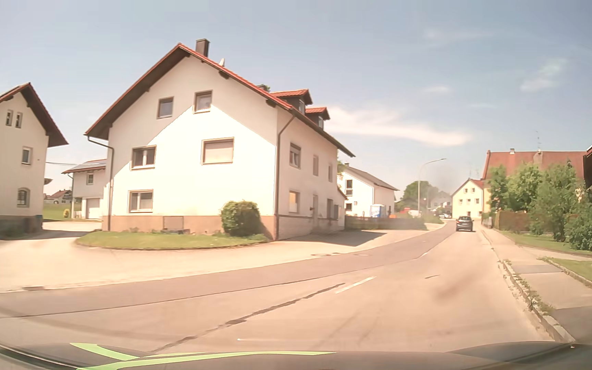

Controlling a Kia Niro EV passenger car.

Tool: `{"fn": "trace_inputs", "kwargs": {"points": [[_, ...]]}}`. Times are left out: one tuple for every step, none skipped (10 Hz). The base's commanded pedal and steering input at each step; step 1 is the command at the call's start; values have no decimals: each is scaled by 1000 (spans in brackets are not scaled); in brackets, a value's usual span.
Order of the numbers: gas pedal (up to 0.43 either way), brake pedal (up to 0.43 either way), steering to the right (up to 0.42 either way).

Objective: Follow the waypoints while adhering to traffic rules and regulations

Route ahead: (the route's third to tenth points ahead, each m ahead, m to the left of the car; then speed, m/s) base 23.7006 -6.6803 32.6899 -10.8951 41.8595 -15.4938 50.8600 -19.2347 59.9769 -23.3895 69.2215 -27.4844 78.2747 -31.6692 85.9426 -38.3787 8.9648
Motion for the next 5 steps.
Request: {"fn": "trace_inputs", "kwargs": {"points": [[197, 0, 262], [197, 0, 249], [220, 0, 230], [228, 0, 211], [260, 0, 189]]}}
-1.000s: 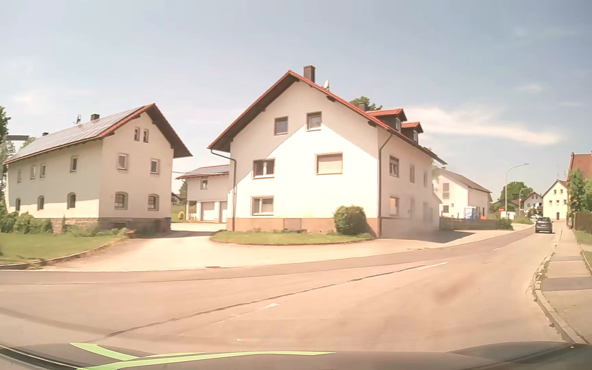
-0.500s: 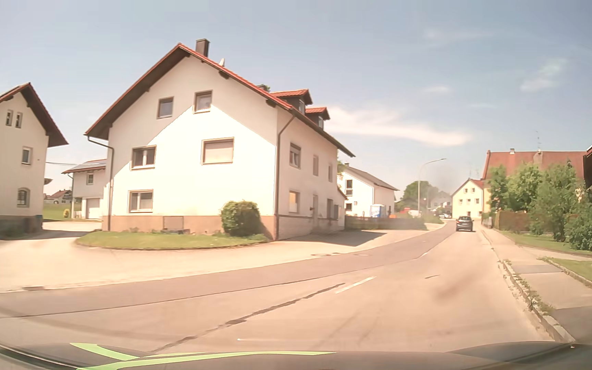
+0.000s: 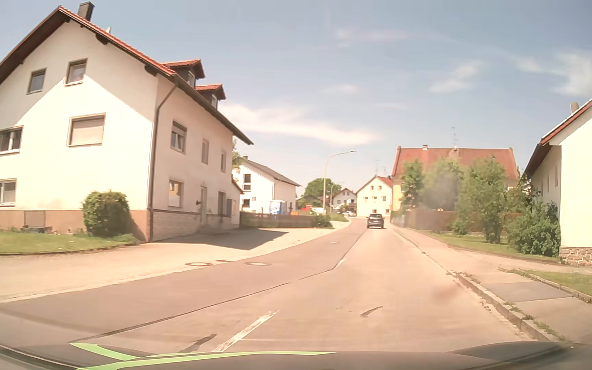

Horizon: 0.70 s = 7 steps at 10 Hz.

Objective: Follow the waypoints while adhering to traffic rules and regulations

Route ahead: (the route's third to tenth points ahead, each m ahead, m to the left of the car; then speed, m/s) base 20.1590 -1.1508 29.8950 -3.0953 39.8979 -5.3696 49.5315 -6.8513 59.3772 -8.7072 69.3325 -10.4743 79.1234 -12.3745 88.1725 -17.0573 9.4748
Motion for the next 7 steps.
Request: {"fn": "trace_inputs", "kwargs": {"points": [[268, 0, 170], [268, 0, 145], [287, 0, 114], [299, 0, 91], [299, 0, 69], [299, 0, 55], [299, 0, 46]]}}
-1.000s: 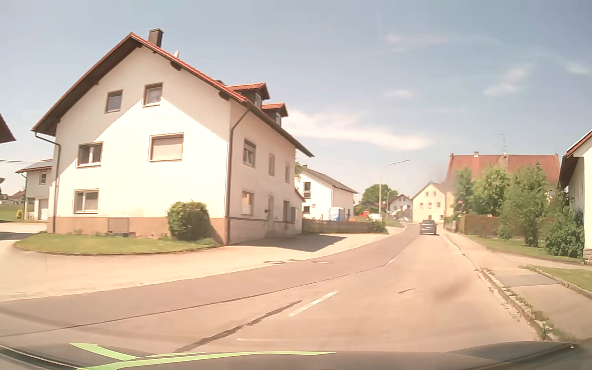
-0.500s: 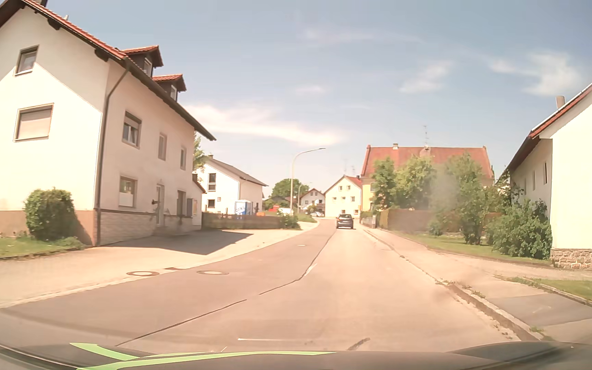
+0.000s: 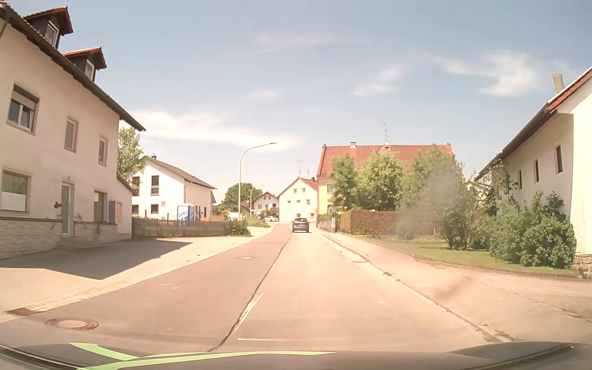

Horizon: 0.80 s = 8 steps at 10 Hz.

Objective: Follow the waypoints while adhering to traffic rules and regulations

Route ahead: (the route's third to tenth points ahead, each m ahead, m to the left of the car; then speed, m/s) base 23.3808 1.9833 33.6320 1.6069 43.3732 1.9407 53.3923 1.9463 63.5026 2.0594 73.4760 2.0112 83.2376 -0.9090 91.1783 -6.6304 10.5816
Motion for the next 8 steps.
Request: {"fn": "trace_inputs", "kwargs": {"points": [[299, 0, 35], [299, 0, 23], [299, 0, 16], [299, 0, 8], [319, 0, 4], [319, 0, 3], [319, 0, 3], [319, 0, 0]]}}
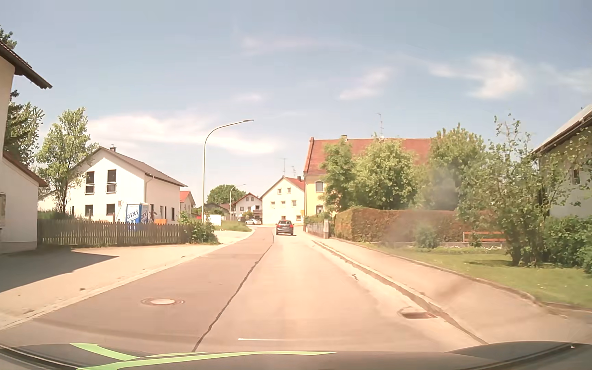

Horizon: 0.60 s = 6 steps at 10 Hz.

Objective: Follow the waypoints while adhering to traffic rules and regulations

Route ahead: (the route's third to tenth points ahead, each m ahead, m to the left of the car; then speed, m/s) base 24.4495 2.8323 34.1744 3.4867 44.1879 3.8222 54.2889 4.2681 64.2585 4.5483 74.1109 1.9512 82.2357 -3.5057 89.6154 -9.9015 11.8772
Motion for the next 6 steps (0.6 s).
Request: {"fn": "trace_inputs", "kwargs": {"points": [[319, 0, -6], [311, 0, -12], [311, 0, -13], [280, 0, -14], [248, 0, -14], [248, 0, -14]]}}
